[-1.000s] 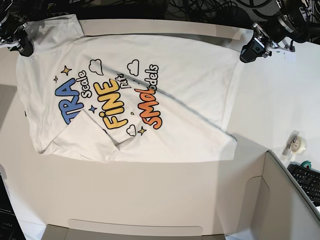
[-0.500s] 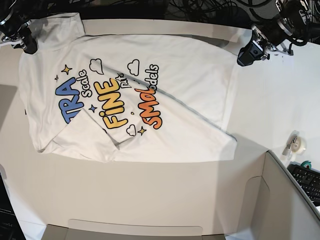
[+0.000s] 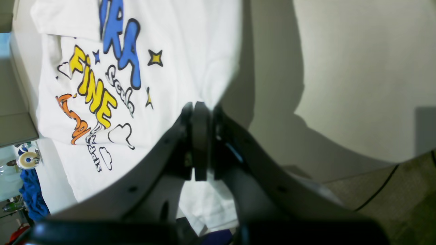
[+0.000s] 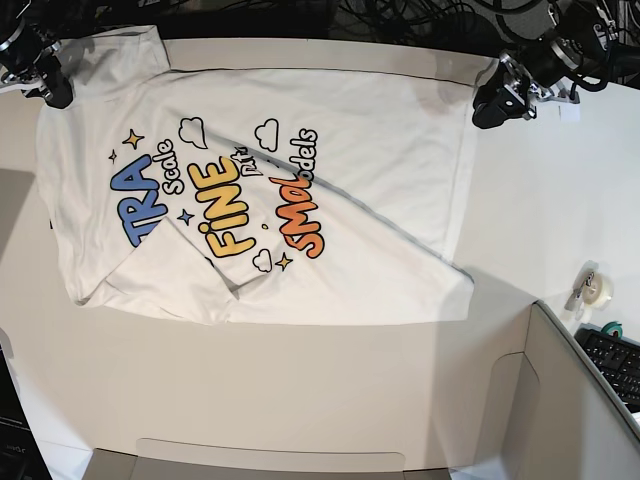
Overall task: Layout the t-shirt on the table in an organized manner, then fold the t-shirt properly
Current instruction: 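Pull the shirt edges apart with both grippers to stretch it flat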
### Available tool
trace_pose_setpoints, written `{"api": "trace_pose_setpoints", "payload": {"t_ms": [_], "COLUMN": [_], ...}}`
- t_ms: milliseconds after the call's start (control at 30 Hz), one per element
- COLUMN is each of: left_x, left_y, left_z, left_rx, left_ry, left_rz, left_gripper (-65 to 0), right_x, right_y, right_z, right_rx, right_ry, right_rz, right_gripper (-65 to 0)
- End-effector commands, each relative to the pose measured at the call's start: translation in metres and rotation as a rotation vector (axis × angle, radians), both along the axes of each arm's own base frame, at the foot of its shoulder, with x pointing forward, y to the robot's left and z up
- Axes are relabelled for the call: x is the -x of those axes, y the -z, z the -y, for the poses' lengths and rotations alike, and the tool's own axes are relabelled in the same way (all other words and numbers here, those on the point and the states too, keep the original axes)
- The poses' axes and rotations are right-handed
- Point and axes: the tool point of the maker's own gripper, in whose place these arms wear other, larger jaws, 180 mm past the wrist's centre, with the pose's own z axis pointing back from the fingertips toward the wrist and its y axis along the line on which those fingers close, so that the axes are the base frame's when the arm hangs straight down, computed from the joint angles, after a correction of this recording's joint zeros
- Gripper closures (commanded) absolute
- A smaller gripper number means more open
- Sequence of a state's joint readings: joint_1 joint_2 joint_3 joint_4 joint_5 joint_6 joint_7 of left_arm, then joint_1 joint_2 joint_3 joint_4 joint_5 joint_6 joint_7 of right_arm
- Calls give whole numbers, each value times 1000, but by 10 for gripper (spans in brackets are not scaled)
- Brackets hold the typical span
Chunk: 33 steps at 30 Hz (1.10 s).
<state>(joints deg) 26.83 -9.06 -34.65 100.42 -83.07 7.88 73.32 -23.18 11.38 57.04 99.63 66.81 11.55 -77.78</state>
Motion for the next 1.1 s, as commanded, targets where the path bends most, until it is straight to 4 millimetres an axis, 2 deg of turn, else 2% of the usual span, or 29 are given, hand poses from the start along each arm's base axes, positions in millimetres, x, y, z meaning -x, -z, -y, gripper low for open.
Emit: {"api": "trace_pose_setpoints", "payload": {"t_ms": [0, 133, 267, 533, 833, 1033, 1067], "left_x": [-1, -4, -1, 3, 6, 3, 2], "left_y": [-9, -2, 5, 34, 42, 41, 39], "left_z": [2, -11, -18, 2, 33, 27, 19], "left_rx": [20, -74, -134, -246, -221, -236, -254], "left_ry": [21, 39, 59, 188, 274, 265, 262], "left_rz": [21, -14, -51, -135, -144, -139, -138], "left_gripper": [-220, -282, -288, -287, -287, -287, -287], "right_x": [-4, -4, -4, -5, -7, -8, -8], "right_y": [-11, -11, -11, -11, -12, -12, -12], "right_z": [5, 4, 4, 4, 4, 4, 4], "right_rx": [22, 23, 21, 24, 21, 21, 20], "right_ry": [-11, -12, -11, -12, -10, -10, -10], "right_rz": [29, 28, 28, 28, 35, 38, 39], "right_gripper": [0, 0, 0, 0, 0, 0, 0]}}
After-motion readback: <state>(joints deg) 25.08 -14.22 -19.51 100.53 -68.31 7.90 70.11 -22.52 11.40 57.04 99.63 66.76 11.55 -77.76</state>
